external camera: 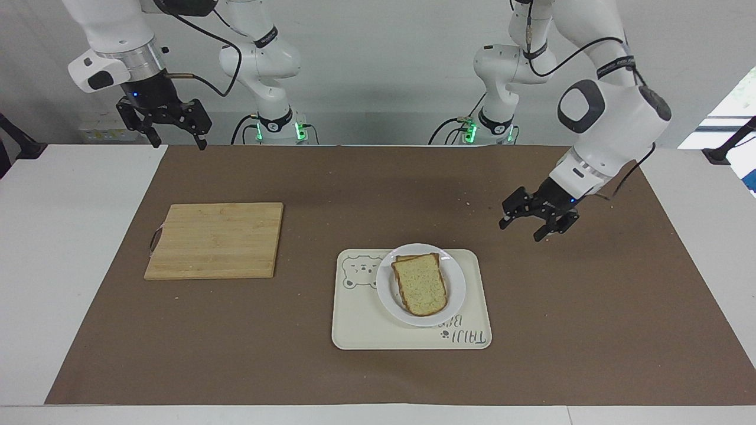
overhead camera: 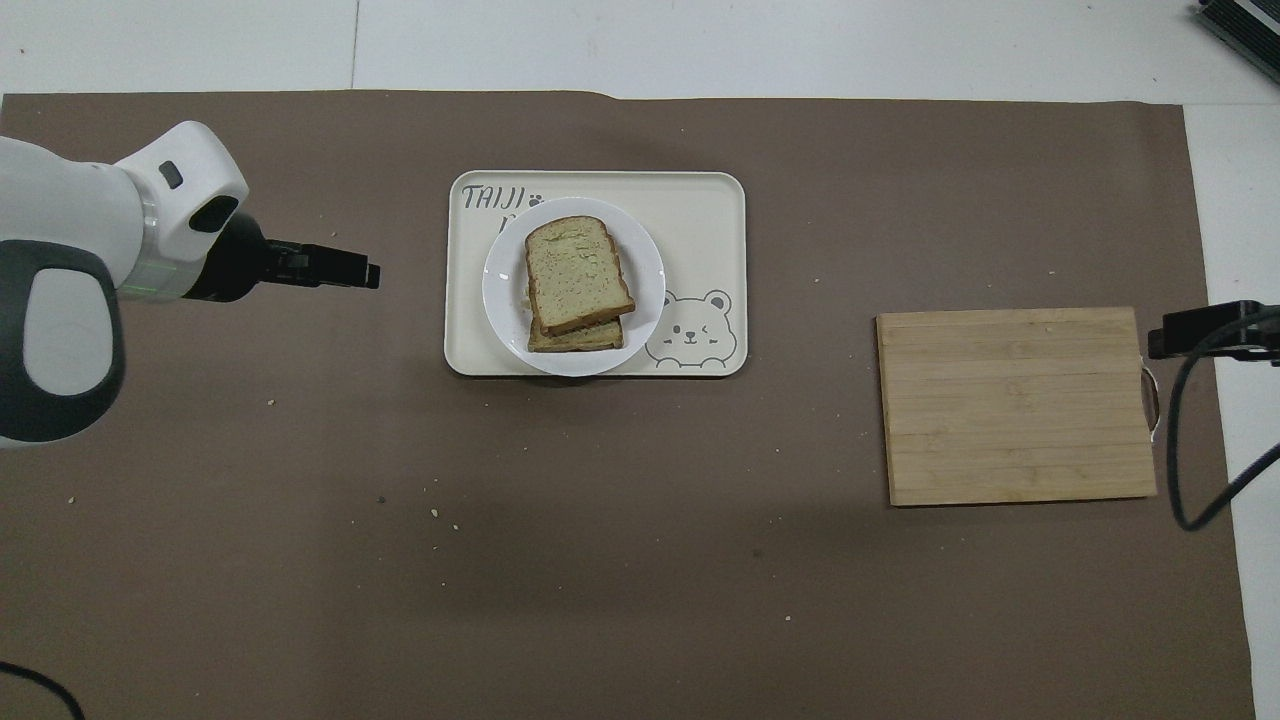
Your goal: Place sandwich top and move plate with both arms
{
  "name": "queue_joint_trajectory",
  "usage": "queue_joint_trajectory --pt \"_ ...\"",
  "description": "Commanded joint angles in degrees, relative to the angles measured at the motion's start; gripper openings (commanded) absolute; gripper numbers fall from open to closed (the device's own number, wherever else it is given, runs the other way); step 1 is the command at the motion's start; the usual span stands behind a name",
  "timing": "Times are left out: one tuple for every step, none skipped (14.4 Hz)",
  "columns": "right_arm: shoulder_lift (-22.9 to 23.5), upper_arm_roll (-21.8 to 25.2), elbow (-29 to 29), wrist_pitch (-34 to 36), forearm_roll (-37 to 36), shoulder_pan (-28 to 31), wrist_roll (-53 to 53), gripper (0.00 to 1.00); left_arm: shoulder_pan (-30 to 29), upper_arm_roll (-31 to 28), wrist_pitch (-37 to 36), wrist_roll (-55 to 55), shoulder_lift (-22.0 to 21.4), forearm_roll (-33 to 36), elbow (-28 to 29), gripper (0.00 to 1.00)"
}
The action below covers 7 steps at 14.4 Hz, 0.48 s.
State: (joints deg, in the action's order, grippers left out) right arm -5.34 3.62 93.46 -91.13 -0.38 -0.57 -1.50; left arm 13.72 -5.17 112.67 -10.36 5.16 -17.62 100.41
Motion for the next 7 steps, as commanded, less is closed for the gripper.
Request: queue_joint_trajectory --pt "-0.9 0.3 1.4 -1.3 0.7 0.2 1.8 1.00 0.1 -1.0 -11.6 1.0 -0.1 8.8 -8.0 1.00" --pt "-1.0 0.2 1.4 -1.3 0.8 0.2 1.8 1.00 0.1 -1.6 -14.1 0.9 -0.2 11.2 -10.6 1.00" --pt "-1.0 0.2 1.4 -1.3 0.7 0.2 1.8 1.00 0.1 -2.0 -16.1 0.6 -0.3 13.1 -12.7 1.00" --pt "-0.9 0.2 1.4 -1.2 0.7 0.2 1.7 1.00 0.2 -2.8 -19.4 0.6 -0.4 14.4 -14.3 1.00" --pt "-1.0 0.2 1.4 -1.2 0.7 0.1 1.6 1.00 0.2 -3.4 -22.2 0.5 -1.3 14.9 -15.7 1.00" --pt "-1.0 0.2 1.4 -1.2 0.7 0.0 1.6 1.00 0.3 -3.8 -24.8 0.6 -2.5 14.9 -17.9 1.00" --pt "-1.0 0.2 1.4 -1.2 0.7 0.0 1.6 1.00 0.2 -3.9 -27.0 0.5 -4.1 14.9 -19.2 1.00"
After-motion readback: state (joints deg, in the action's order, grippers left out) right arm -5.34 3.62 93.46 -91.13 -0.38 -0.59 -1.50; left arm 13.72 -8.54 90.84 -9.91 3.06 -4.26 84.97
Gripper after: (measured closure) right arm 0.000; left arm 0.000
